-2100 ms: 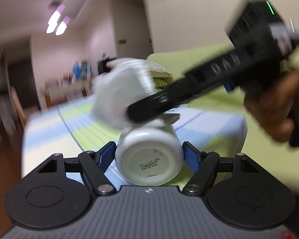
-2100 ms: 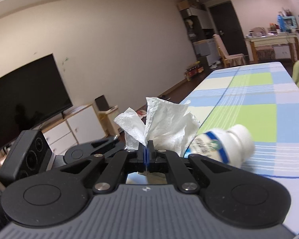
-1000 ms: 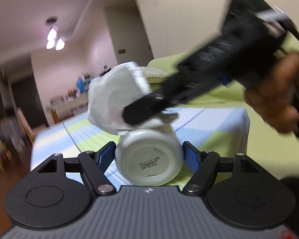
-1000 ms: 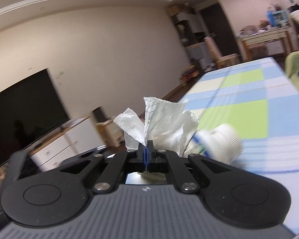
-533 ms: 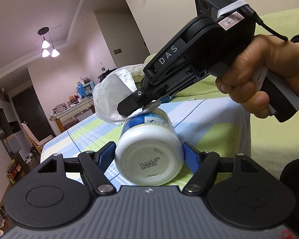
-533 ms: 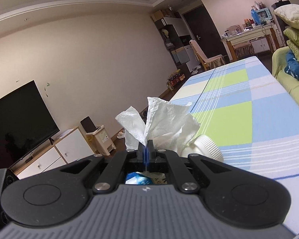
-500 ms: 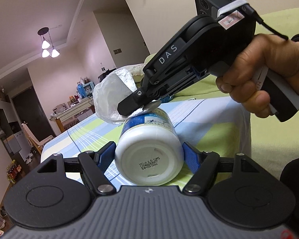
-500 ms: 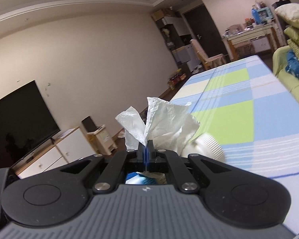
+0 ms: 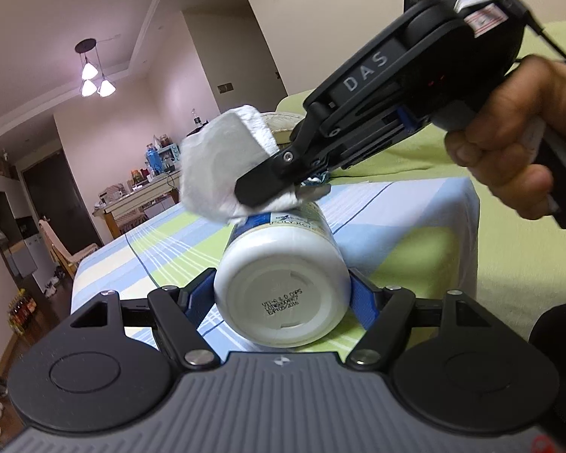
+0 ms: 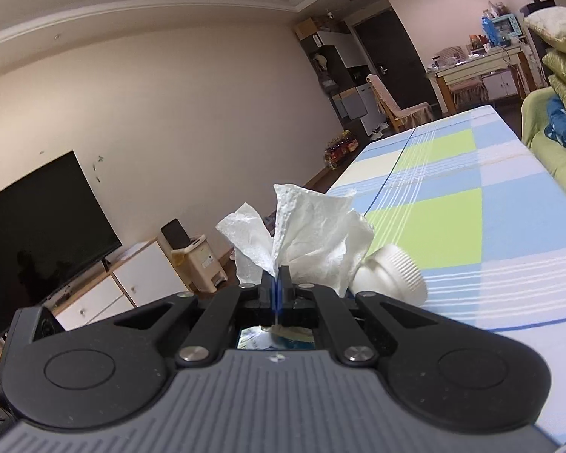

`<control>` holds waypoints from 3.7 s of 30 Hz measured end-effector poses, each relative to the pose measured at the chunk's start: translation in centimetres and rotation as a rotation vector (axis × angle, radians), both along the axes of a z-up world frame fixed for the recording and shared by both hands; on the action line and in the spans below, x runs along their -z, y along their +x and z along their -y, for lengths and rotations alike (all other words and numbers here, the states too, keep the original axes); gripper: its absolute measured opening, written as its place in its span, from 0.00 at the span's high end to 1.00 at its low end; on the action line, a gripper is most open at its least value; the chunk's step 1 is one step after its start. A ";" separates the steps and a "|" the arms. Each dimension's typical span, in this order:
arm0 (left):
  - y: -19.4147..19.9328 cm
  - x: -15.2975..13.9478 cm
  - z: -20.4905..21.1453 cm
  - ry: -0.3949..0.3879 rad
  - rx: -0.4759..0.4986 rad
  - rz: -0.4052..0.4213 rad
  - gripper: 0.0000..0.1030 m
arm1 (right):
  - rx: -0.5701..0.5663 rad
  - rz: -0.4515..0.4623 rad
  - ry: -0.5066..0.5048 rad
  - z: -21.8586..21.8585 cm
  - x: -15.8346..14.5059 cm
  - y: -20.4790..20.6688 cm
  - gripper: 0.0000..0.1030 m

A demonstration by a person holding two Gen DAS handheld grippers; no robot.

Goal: Clean container

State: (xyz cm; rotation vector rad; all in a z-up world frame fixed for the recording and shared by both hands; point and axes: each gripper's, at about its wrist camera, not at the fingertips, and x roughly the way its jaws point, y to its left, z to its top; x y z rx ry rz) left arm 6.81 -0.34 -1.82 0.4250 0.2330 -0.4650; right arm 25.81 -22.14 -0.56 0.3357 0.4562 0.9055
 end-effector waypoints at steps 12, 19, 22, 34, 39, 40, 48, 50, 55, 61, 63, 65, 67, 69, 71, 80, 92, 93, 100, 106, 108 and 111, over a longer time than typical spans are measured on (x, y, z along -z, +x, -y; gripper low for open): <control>0.2 -0.4 -0.2 -0.024 -0.005 -0.015 0.30 | -0.098 0.017 -0.006 -1.8 0.0 -2.2 1.00; 0.7 -0.6 -0.8 -0.069 -0.003 -0.038 0.30 | -0.037 0.022 0.005 0.1 0.0 -1.6 1.00; 0.9 -0.6 -0.8 -0.097 -0.002 -0.051 0.30 | 0.081 -0.014 0.030 2.0 0.3 0.1 1.00; 0.6 -0.4 0.6 -0.004 -0.016 -0.002 0.30 | -0.057 -0.004 0.061 -0.4 0.4 -1.2 1.00; 0.3 -0.4 0.9 0.024 -0.017 0.010 0.30 | 0.003 0.126 -0.084 -1.5 -0.7 -1.7 1.00; 0.3 -0.4 0.9 0.018 -0.018 0.008 0.30 | 0.032 0.144 -0.103 -1.5 -0.8 -1.5 1.00; 1.1 -1.2 -0.9 -0.157 -0.027 -0.065 0.19 | 0.064 0.151 -0.116 -1.4 -1.2 -1.6 1.00; 1.7 -1.5 -2.1 -0.264 -0.029 -0.125 0.19 | 0.062 0.137 -0.099 -1.3 -1.2 -1.6 1.00; 3.3 -1.5 -4.4 -0.478 -0.027 -0.275 0.19 | 0.064 0.137 -0.088 -1.0 -1.0 -1.3 1.00; 3.8 -1.2 -4.7 -0.488 -0.002 -0.305 0.30 | 0.061 0.097 -0.052 -0.6 -0.7 -1.5 1.00; 3.1 -1.4 -3.3 -0.342 -0.010 -0.213 0.30 | 0.015 0.081 -0.040 -0.5 -0.5 -2.1 1.00; 2.2 -1.4 -1.4 -0.157 -0.022 -0.098 0.30 | -0.032 0.086 -0.045 -0.8 -0.5 -2.8 1.00; 1.0 -0.5 0.8 0.046 -0.015 0.030 0.30 | -0.049 0.092 -0.053 -1.0 -0.7 -2.9 1.00; 0.3 0.3 2.1 0.155 -0.003 0.102 0.30 | -0.018 0.094 -0.062 -0.7 -0.8 -2.1 1.00; 0.2 0.5 2.5 0.179 -0.005 0.116 0.30 | 0.026 0.083 -0.054 -0.3 -0.7 -0.9 1.00; 1.2 -0.5 0.2 -0.135 -0.016 -0.040 0.30 | 0.067 0.101 -0.067 -0.4 -0.5 0.2 1.00; 3.7 -0.9 -4.9 -0.402 -0.007 -0.245 0.30 | 0.058 0.108 -0.068 0.1 -0.6 -0.9 1.00; 3.4 -0.9 -4.4 -0.353 -0.002 -0.216 0.30 | 0.036 0.109 -0.071 0.0 -0.7 -1.3 1.00; 1.4 0.5 2.1 0.081 0.014 0.056 0.30 | -0.038 0.119 -0.077 -0.5 -0.7 -2.6 1.00; 1.3 1.3 2.8 0.131 0.006 0.093 0.30 | 0.069 0.046 -0.011 1.8 -0.2 0.6 1.00; 1.9 1.2 2.5 0.079 0.001 0.060 0.29 | 0.074 0.060 -0.019 1.7 -0.1 0.4 1.00; 2.6 0.5 0.6 -0.095 0.028 -0.026 0.25 | 0.075 0.063 -0.013 1.9 0.1 0.3 1.00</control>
